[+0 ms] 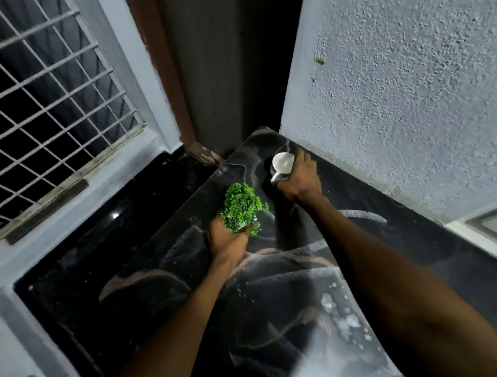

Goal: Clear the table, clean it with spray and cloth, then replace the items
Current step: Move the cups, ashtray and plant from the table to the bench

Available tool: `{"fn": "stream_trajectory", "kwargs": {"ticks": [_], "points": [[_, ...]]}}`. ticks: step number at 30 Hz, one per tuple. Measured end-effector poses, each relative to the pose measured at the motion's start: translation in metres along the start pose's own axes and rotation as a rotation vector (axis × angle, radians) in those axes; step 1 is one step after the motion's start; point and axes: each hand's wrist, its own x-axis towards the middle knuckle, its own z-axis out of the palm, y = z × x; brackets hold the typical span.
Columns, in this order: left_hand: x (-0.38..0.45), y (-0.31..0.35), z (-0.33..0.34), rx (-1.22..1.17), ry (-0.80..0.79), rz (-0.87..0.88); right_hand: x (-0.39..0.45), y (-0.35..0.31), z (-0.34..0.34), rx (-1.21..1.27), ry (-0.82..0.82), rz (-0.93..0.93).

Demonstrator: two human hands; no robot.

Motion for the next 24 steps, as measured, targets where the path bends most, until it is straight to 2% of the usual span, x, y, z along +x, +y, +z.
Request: {"fn": "stream_trajectory", "kwargs": {"ticks": [4,11,15,18,24], "points": [[0.005,0.002,-0.007,-0.016,-0.010,0.000,0.020,-0.007,0.016,-0.096,-0.049,-0.018],[0.006,-0.009,-0.015,-0.009,0.000,0.035,0.011,0.000,0.021,-0.113,0.015,-0.049],[-0.001,-0.014,-0.002,0.000,-0.063,0.036,-0.025,0.015,0.010,0.017,0.066,-0.034],[-0.019,0.004,0.014,-0.035,-0.098,0.099,-0.061,0.033,-0.008,0.101,0.156,0.000],[-0.073,0.025,0.066,-0.063,-0.242,0.150,-0.134,0.090,-0.063,0.126,0.283,0.085]]}}
